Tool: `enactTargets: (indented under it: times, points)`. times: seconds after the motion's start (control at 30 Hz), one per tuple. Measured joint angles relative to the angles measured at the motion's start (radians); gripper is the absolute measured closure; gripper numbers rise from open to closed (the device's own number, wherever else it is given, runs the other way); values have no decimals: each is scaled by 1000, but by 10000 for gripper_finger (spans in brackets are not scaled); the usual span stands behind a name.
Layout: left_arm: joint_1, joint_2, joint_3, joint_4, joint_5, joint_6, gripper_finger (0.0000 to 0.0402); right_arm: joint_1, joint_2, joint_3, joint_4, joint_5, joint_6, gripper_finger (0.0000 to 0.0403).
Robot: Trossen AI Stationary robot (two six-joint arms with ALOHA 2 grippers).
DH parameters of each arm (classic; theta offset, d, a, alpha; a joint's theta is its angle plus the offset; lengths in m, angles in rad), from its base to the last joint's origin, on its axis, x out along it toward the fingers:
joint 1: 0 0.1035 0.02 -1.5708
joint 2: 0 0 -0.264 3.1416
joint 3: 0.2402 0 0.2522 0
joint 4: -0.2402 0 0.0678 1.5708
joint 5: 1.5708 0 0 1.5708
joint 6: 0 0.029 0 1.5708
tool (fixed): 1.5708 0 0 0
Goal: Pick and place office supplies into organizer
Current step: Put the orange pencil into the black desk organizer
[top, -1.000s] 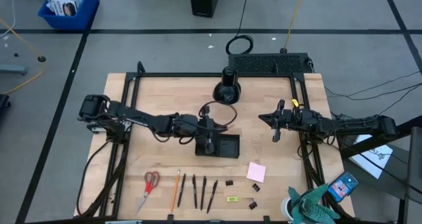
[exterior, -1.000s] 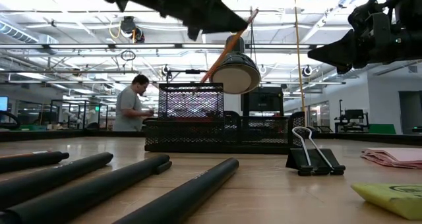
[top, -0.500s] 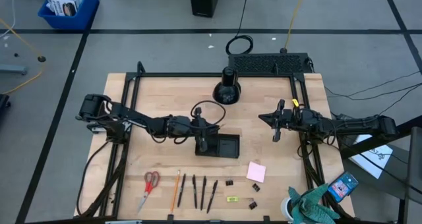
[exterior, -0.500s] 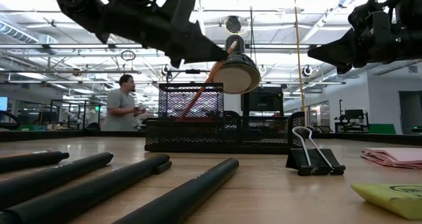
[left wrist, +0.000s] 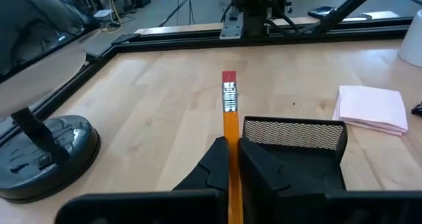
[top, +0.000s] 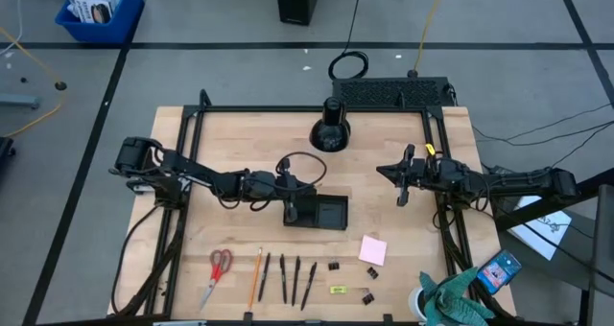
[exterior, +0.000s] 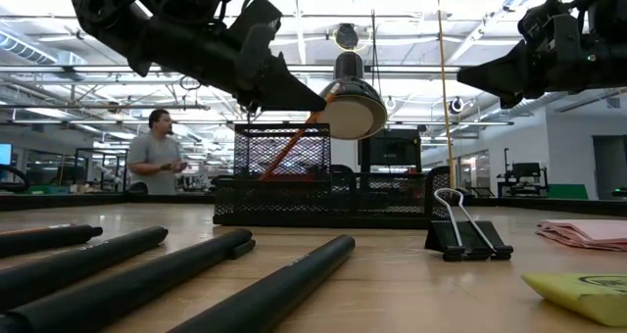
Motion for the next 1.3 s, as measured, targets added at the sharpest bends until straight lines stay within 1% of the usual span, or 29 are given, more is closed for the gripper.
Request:
enactTargets:
  times: [0.13, 0.23, 0.3, 0.67, 0.8, 0.9, 0.93, 1.0, 1.03, 1.1, 1.13, 1.2, 1.23, 1.3]
  points:
    - [1, 0, 0, 0, 0, -2, 378, 0, 0, 0, 0, 0, 0, 395]
    - [4, 0, 0, 0, 0, -27, 379, 0, 0, 0, 0, 0, 0, 394]
    - [9, 0, 0, 0, -1, -52, 373, 0, 0, 0, 0, 0, 0, 394]
    - [14, 0, 0, 0, 6, -83, 274, 0, 0, 0, 0, 0, 0, 394]
    - [4, -8, 22, 9, 6, -84, 258, 0, 0, 0, 0, 0, 0, 394]
    - [-27, -60, 75, -56, -7, -65, 255, 0, 0, 0, 0, 0, 6, 394]
    - [-44, -84, 103, -125, -48, -75, 254, 0, 0, 0, 0, 0, 6, 394]
    - [-88, -126, 183, -345, -165, -132, 254, 0, 0, 0, 0, 0, 6, 394]
    - [-112, -138, 237, -474, -224, -171, 254, 0, 0, 0, -1, 0, 5, 394]
    - [-169, -149, 344, -764, -331, -305, 254, 0, 0, 0, 0, 3, 4, 394]
    - [-200, -148, 401, -909, -361, -401, 254, 0, 0, 0, -2, 3, 4, 394]
    - [-257, -129, 492, -1142, -384, -619, 254, 0, 1, 0, -8, 4, 4, 394]
    - [-286, -112, 526, -1231, -384, -725, 254, 0, 1, 0, -11, 4, 4, 394]
    - [-348, -73, 560, -1333, -379, -904, 254, 0, 2, 0, -26, 5, 4, 394]
